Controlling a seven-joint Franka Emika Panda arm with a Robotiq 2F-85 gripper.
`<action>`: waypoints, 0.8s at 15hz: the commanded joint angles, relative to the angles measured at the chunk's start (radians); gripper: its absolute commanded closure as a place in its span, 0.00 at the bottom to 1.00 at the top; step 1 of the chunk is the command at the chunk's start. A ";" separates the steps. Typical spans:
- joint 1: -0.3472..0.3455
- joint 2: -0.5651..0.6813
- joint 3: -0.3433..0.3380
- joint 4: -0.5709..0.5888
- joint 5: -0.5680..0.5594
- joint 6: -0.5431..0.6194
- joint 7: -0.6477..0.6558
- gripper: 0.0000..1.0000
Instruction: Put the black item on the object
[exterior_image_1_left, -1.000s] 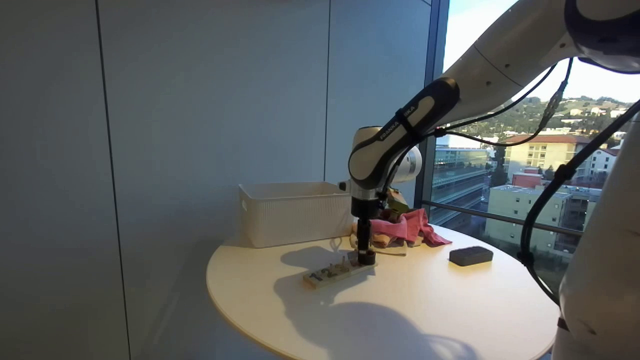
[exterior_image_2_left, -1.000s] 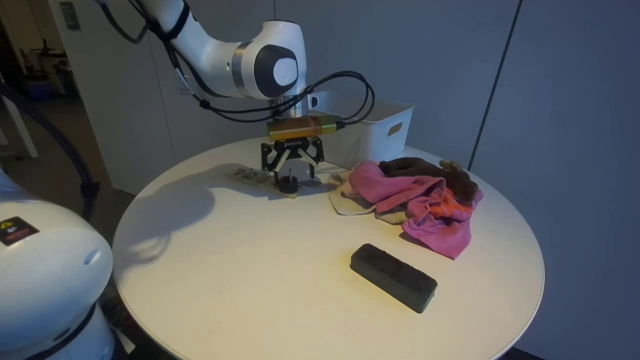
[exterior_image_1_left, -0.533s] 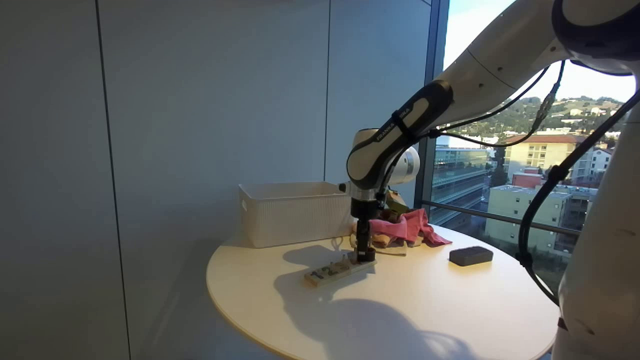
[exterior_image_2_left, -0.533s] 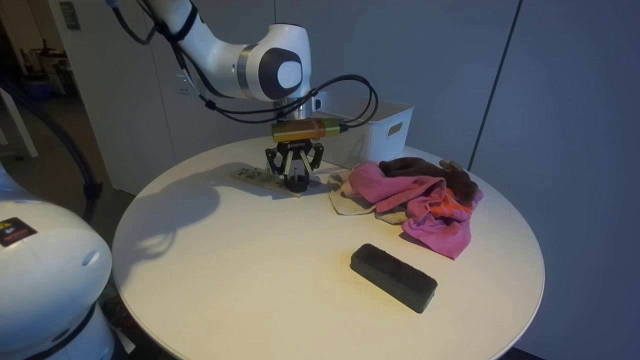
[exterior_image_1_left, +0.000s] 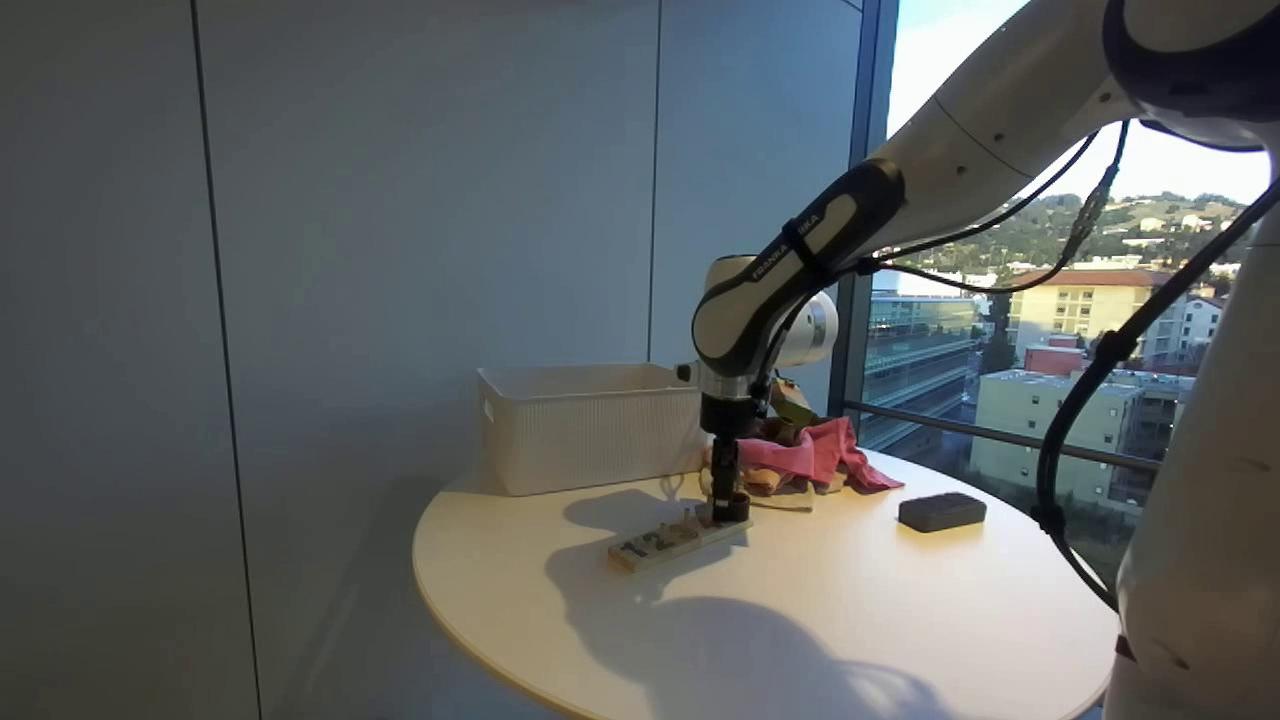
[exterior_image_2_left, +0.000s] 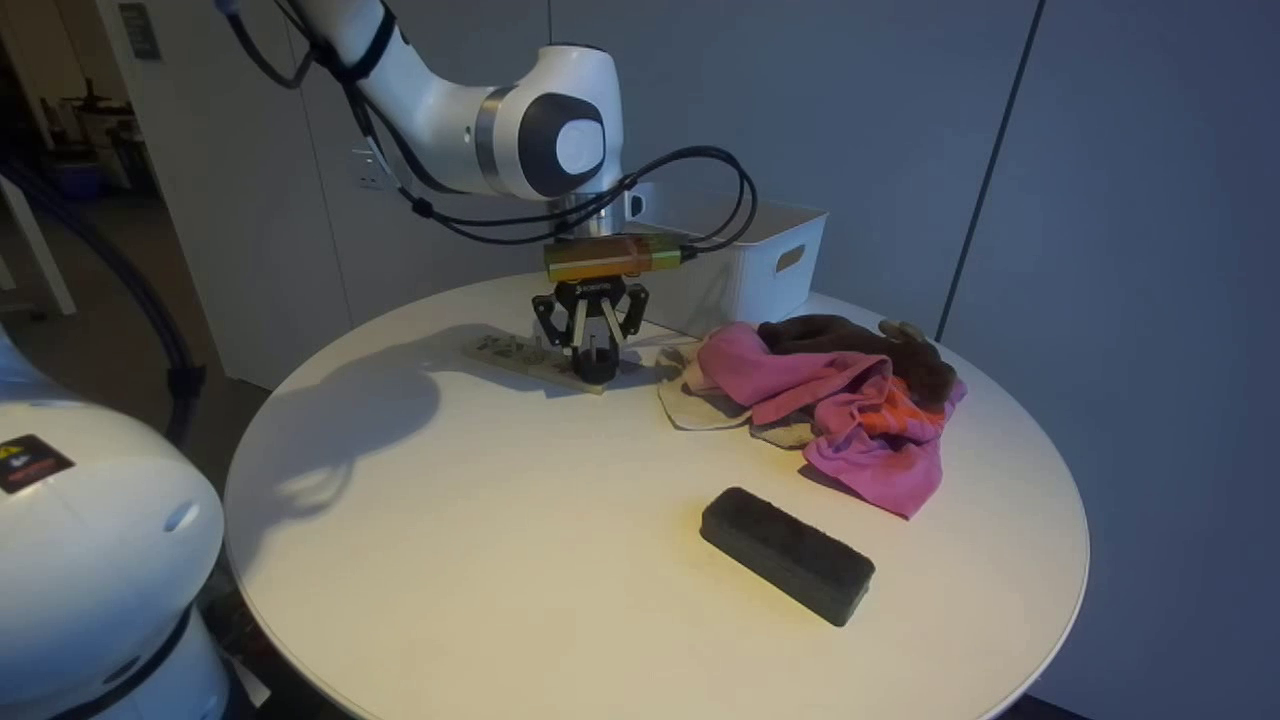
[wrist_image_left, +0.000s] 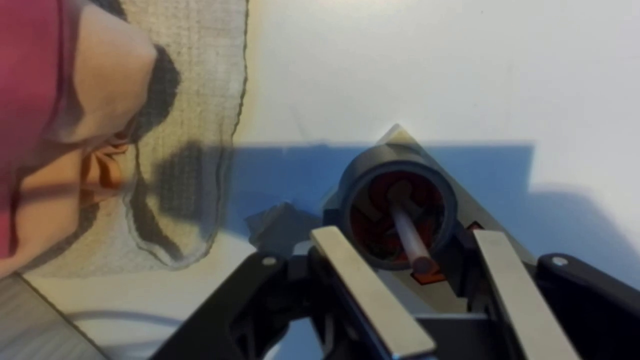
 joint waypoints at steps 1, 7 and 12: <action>-0.014 -0.025 0.018 0.009 -0.002 -0.022 0.004 0.66; -0.014 -0.002 0.018 -0.002 -0.001 -0.004 0.007 0.22; -0.020 -0.004 0.022 -0.010 -0.032 0.011 0.038 0.05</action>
